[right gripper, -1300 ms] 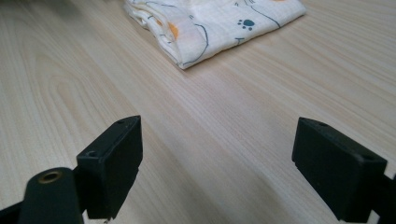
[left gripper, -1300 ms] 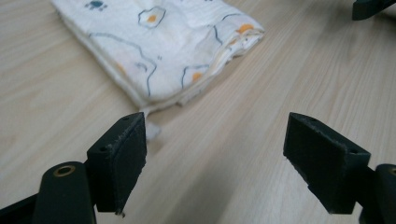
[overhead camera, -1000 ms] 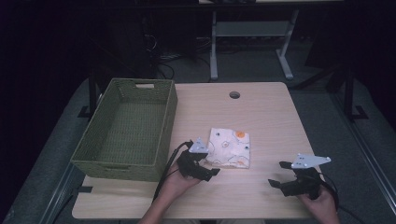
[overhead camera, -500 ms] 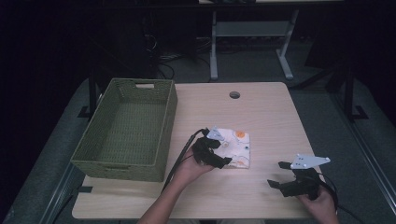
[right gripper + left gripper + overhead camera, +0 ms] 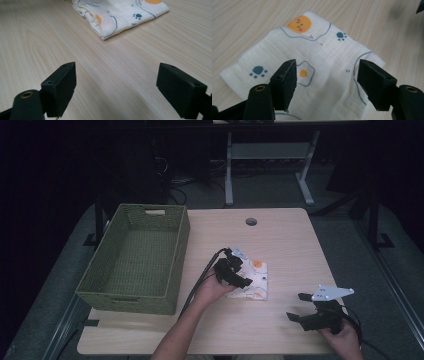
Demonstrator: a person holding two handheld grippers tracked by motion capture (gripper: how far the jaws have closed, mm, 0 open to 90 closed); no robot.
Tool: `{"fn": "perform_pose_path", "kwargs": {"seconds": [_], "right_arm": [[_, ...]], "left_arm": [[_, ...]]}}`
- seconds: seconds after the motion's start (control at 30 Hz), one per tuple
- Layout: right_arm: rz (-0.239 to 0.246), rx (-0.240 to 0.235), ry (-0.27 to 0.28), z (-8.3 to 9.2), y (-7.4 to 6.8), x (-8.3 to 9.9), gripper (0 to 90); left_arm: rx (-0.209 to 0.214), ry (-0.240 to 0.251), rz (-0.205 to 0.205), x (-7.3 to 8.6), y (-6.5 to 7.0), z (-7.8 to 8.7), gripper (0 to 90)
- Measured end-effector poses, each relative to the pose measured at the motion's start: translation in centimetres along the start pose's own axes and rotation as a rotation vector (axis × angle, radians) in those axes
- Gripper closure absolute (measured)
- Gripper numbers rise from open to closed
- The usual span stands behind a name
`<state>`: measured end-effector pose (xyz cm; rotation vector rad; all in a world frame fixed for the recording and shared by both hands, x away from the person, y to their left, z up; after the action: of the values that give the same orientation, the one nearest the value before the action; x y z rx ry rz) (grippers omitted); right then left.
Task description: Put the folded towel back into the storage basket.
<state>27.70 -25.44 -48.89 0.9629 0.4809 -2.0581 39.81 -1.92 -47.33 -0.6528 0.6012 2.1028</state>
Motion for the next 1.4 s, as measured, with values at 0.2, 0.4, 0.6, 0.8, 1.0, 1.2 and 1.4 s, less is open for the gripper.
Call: {"fn": "perform_pose_path", "kwargs": {"seconds": [0.2,0.4,0.6,0.8,1.0,1.2,1.4], "right_arm": [[0.004,-0.001,0.002,0.0,0.0,0.0,15.9],[0.001,-0.001,0.001,0.0,0.0,0.0,15.9],[0.003,0.001,0.003,0.1,0.0,0.0,15.9],[0.002,0.0,0.004,0.1,0.0,0.0,15.9],[0.002,0.002,0.002,0.1,0.0,0.0,15.9],[0.0,0.004,0.002,0.2,0.0,0.1,15.9],[0.0,0.005,0.002,0.2,0.0,0.1,15.9]], "left_arm": [[-0.004,-0.024,0.016,-0.2,-0.3,-1.1,35.8],[-0.023,-0.055,0.028,-0.1,-0.5,-2.3,40.1],[-0.089,-0.055,-0.007,0.0,-0.3,-2.9,48.6],[-0.137,-0.032,-0.02,0.3,-0.2,-2.9,59.1],[-0.135,-0.022,-0.006,0.4,-0.3,-2.7,69.1],[-0.127,-0.001,0.02,0.8,-0.5,-2.4,78.1],[-0.121,0.006,0.043,1.0,-0.7,-2.1,81.6]]}}
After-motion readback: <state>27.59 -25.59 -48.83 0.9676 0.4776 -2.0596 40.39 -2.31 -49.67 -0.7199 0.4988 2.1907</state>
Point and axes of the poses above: each handheld gripper's, and its own axes: z roughly backward along the jaws, x roughly out of its underside, y roughly to its right, the point moved 5 cm from there along -z, roughly forward along the jaws, and after that the axes turned 6 degrees about z, right-handed, at the moved point
